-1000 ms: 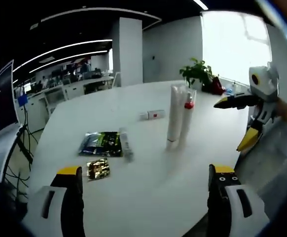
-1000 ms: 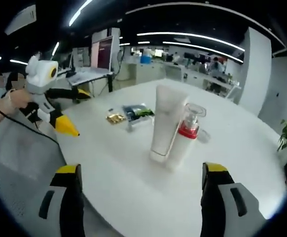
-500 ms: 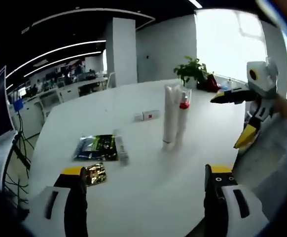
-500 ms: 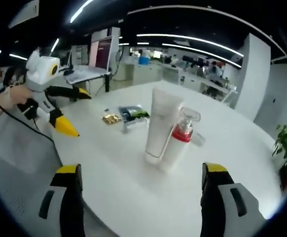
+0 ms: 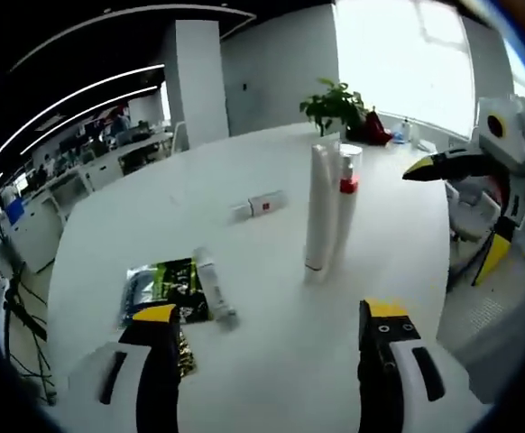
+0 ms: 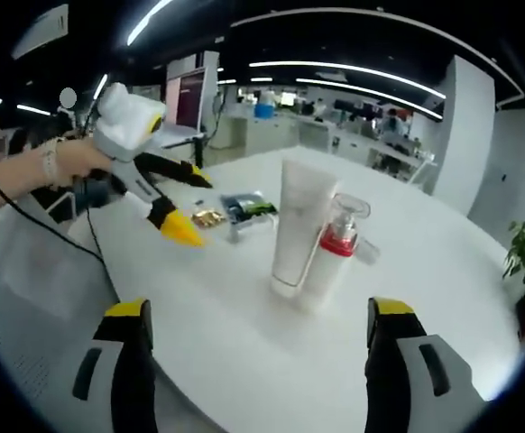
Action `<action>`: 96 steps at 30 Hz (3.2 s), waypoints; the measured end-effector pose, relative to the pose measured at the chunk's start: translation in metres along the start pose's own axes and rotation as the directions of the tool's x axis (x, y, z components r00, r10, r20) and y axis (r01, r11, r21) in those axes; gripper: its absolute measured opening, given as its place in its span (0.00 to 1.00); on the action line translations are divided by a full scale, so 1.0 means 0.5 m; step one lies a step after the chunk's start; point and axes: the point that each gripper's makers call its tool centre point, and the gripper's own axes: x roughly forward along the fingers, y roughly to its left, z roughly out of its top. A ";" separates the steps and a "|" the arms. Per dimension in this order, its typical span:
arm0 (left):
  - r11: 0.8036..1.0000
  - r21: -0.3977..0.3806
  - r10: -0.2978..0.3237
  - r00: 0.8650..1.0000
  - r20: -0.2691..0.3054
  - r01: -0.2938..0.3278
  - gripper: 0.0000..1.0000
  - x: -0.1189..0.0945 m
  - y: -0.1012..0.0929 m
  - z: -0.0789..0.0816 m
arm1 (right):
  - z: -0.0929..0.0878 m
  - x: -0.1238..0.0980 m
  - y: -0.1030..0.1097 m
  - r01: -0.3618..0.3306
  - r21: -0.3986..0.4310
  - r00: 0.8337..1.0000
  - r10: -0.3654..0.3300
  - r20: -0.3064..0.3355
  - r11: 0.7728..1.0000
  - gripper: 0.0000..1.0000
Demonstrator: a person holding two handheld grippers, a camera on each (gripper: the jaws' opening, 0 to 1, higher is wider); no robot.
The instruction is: Arrange the skincare products in the storage area until every visible bottle or jar stands upright without overlapping.
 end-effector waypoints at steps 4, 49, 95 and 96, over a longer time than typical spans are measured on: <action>1.000 0.002 0.016 0.999 -0.051 -0.016 0.75 0.044 0.027 -0.018 | 0.004 -0.001 -0.002 0.000 0.010 1.000 0.000 0.010 1.000 0.98; 0.990 -0.117 0.054 0.969 -0.241 -0.084 0.24 0.195 0.123 -0.078 | -0.010 0.005 -0.012 0.006 0.053 1.000 -0.005 -0.021 0.999 0.95; 0.989 -0.112 0.064 0.959 -0.276 -0.098 0.17 0.159 0.079 -0.111 | -0.014 0.004 0.000 -0.008 0.002 0.999 0.008 -0.036 1.000 0.94; 0.989 -0.114 0.063 0.960 -0.274 -0.098 0.17 0.156 0.077 -0.112 | -0.012 0.003 -0.003 -0.001 0.000 0.999 0.001 -0.033 1.000 0.94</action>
